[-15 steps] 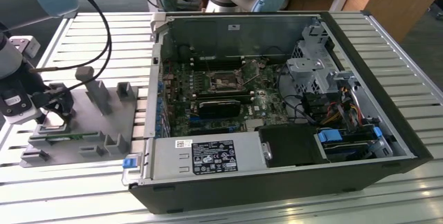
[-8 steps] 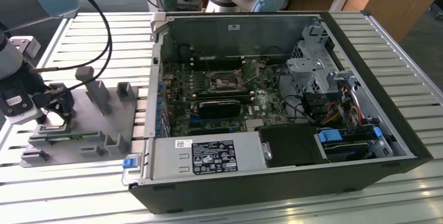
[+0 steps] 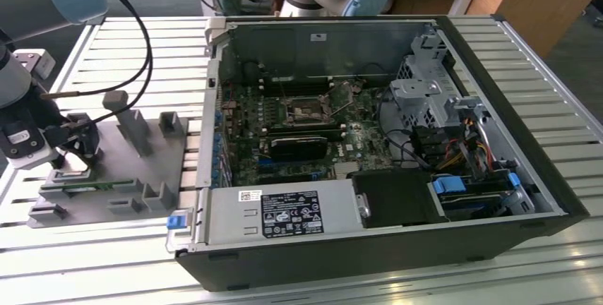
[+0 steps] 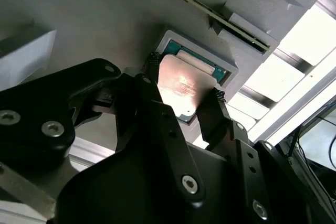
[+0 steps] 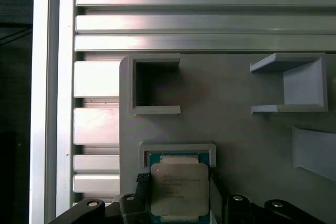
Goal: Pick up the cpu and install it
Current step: 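Pick up the cpu and move it towards the insertion slot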
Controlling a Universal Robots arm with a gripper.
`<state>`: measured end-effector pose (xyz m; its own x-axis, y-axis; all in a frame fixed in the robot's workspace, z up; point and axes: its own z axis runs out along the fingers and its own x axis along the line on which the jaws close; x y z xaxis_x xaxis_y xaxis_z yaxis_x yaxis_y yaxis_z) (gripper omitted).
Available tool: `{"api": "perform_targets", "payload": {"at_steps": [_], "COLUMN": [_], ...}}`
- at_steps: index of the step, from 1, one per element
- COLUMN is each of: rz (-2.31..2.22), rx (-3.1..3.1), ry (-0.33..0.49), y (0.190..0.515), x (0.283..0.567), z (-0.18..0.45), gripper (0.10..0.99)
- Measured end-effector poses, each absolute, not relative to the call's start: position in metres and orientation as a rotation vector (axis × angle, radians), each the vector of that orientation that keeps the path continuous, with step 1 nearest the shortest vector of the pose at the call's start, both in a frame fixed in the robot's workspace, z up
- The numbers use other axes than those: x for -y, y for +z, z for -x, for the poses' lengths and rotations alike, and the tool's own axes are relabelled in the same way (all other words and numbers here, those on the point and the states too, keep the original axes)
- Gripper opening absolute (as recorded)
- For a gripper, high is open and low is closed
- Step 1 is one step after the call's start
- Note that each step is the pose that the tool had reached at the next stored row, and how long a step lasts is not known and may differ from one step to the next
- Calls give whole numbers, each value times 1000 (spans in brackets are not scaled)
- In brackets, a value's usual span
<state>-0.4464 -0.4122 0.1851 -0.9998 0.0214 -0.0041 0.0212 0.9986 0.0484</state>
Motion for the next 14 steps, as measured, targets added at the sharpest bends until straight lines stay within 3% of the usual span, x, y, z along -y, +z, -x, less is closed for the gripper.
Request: {"api": "perform_targets", "payload": {"at_steps": [4,5,14], "rz": [-34,-34,-30], "rx": [-3136,-3136,-3136], "ry": [78,78,79], "y": [186,187,186], "x": [412,412,412], "z": [446,446,446], "gripper": [553,612,612]}}
